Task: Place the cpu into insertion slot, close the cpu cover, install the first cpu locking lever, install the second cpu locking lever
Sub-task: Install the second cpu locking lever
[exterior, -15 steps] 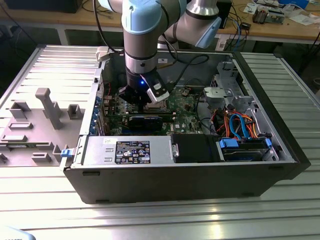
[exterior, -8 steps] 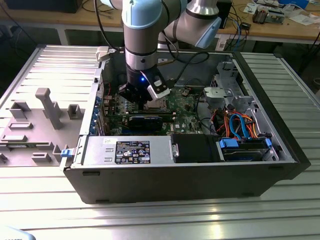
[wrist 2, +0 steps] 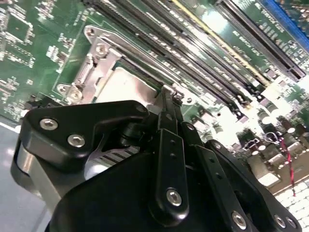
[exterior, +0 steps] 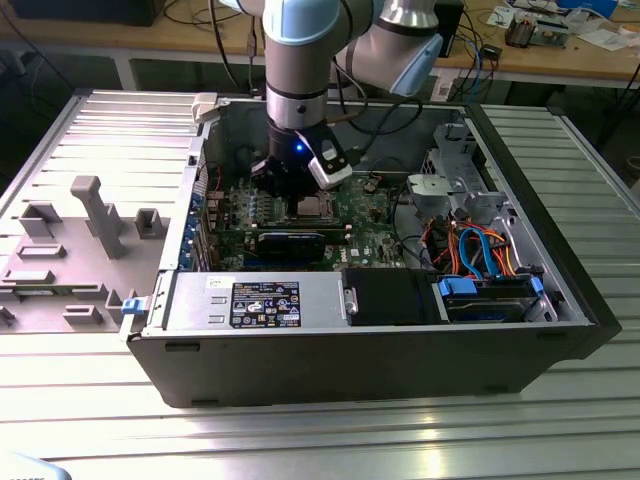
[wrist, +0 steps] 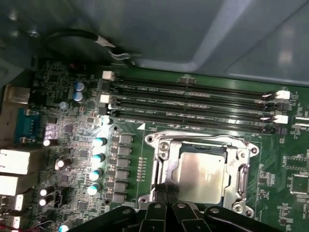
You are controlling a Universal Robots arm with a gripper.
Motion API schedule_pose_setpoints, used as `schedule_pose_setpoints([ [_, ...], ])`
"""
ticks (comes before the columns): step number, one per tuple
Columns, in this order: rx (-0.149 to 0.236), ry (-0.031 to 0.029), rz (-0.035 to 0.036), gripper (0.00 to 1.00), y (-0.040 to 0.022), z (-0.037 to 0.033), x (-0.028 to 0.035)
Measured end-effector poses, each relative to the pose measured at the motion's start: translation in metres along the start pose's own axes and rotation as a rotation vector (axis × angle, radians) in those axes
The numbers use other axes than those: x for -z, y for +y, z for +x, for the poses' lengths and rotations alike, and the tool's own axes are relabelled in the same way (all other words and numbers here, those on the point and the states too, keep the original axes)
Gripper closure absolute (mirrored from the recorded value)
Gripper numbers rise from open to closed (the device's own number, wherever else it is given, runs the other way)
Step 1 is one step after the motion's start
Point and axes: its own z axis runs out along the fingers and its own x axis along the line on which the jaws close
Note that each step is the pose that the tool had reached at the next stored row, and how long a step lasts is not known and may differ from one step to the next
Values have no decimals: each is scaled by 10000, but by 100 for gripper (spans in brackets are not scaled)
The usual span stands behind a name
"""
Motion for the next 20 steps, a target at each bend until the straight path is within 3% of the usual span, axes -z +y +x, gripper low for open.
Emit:
schedule_pose_setpoints([
  [2, -2, 27, 101, 89, 42, -74, -2],
  [4, -3, 53, 142, 89, 72, -136, -3],
  [9, -5, 113, 198, 89, 162, -344, -6],
  [11, -6, 118, 209, 89, 197, -380, -3],
  [13, -5, 118, 225, 89, 222, -387, 44],
  [20, -4, 127, 300, 89, 259, -390, 326],
])
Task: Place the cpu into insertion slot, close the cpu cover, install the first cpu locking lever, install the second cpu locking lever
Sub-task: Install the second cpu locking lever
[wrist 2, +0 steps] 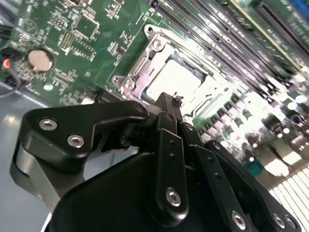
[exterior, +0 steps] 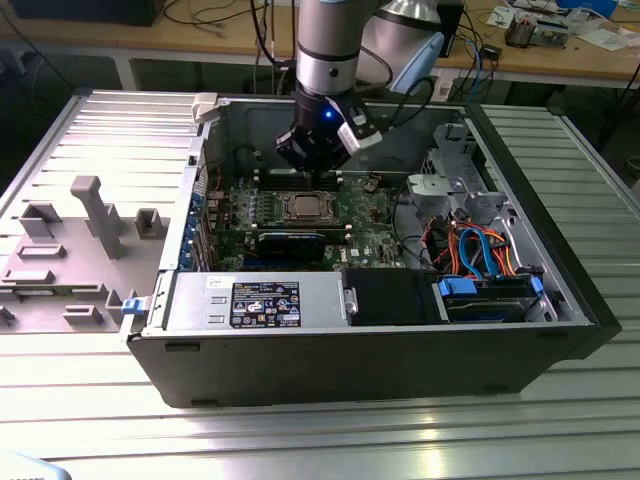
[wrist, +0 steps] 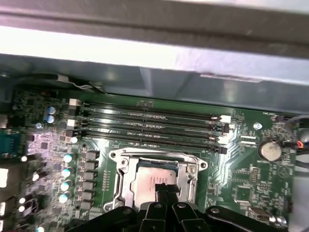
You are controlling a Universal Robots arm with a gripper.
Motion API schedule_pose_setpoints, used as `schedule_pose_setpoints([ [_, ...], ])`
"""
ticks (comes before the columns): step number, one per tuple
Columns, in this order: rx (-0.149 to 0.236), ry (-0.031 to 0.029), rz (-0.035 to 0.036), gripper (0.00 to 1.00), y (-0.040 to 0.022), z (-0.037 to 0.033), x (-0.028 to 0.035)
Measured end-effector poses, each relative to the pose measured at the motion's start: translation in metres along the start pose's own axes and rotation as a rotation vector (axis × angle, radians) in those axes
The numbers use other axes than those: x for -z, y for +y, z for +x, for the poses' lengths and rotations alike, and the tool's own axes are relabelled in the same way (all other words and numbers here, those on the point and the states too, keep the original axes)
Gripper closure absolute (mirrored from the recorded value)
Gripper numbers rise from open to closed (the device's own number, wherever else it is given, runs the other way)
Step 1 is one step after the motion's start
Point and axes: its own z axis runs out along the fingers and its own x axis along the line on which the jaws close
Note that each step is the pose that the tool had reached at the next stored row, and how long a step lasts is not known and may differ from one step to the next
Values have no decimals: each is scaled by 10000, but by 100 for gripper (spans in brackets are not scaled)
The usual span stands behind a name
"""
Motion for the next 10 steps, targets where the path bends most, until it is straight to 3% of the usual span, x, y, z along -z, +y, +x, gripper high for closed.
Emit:
schedule_pose_setpoints([
  [3, -2, 2, 12, 89, 1, 2, 89],
  [10, -2, 2, 12, 89, 1, 2, 95],
])
